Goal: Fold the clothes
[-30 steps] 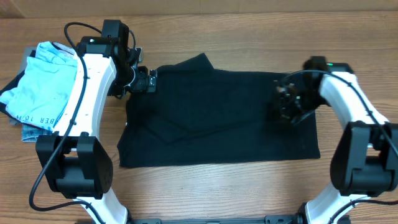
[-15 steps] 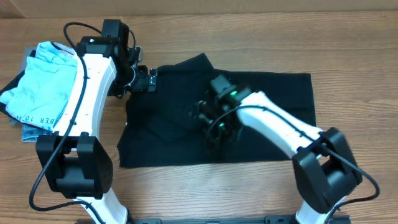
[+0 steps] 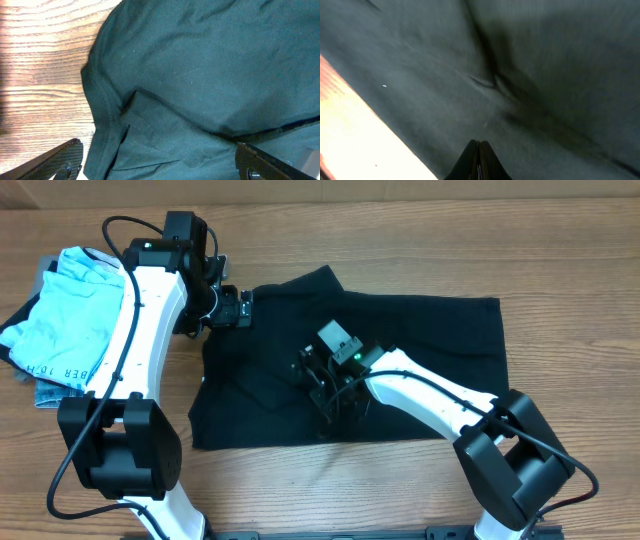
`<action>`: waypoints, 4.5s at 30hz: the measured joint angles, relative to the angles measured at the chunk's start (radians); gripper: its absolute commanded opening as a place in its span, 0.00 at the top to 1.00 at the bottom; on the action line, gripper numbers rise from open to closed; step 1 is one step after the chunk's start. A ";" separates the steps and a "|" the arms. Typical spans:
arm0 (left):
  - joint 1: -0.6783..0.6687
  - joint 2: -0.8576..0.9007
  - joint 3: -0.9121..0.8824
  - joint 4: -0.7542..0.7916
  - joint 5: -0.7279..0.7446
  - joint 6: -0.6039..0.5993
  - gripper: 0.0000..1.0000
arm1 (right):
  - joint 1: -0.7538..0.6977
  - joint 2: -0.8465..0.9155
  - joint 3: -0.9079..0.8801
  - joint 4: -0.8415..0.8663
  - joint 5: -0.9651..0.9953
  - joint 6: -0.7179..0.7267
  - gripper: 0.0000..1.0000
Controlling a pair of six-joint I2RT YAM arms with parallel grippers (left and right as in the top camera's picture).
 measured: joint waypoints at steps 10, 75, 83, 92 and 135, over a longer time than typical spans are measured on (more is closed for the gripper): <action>0.000 0.000 0.000 0.000 0.000 0.000 0.00 | 0.000 0.000 -0.037 0.098 -0.008 0.051 0.96; 0.021 0.000 0.000 0.004 -0.023 -0.001 0.00 | 0.000 0.040 -0.100 0.253 -0.008 0.130 0.96; 0.021 0.000 0.000 0.007 -0.023 -0.001 0.00 | 0.000 0.041 -0.089 0.298 0.009 0.132 0.96; 0.021 0.000 0.000 0.006 -0.024 -0.001 0.00 | 0.000 0.043 -0.077 0.395 0.194 0.171 0.96; -0.004 0.000 0.000 0.170 0.028 0.004 0.00 | -0.679 -0.124 -0.040 -0.060 0.354 0.413 0.30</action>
